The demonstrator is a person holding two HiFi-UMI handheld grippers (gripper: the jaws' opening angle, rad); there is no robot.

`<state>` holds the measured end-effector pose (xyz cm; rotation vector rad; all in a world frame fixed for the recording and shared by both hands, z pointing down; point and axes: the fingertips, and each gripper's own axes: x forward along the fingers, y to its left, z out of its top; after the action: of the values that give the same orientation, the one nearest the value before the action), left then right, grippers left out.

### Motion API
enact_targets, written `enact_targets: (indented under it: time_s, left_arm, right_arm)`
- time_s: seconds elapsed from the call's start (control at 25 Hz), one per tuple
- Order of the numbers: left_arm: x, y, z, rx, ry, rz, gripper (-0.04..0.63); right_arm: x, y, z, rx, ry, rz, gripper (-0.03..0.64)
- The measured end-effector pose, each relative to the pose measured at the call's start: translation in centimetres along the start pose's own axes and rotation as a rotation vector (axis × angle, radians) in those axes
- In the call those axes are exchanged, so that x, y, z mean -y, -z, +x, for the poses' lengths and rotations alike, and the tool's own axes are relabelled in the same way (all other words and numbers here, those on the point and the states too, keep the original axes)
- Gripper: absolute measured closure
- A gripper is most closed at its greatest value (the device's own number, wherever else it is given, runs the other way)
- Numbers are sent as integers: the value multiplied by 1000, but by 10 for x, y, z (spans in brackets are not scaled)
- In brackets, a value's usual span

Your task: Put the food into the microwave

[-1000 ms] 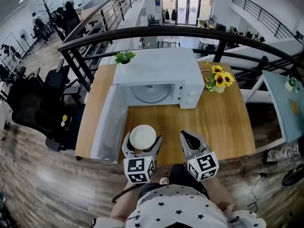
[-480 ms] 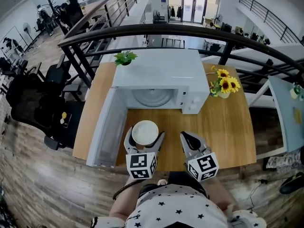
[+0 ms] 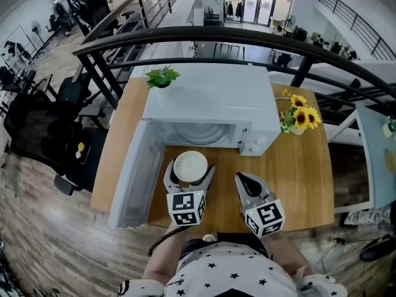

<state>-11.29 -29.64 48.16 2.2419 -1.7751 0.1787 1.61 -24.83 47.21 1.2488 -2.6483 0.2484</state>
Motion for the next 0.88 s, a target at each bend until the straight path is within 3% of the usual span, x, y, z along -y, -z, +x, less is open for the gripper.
enact_targets:
  time_s: [0.88]
  left_arm:
    - [-19,19,103,-42,-13,16,87]
  right_arm:
    - [35,23,45,-64,-28,56,612]
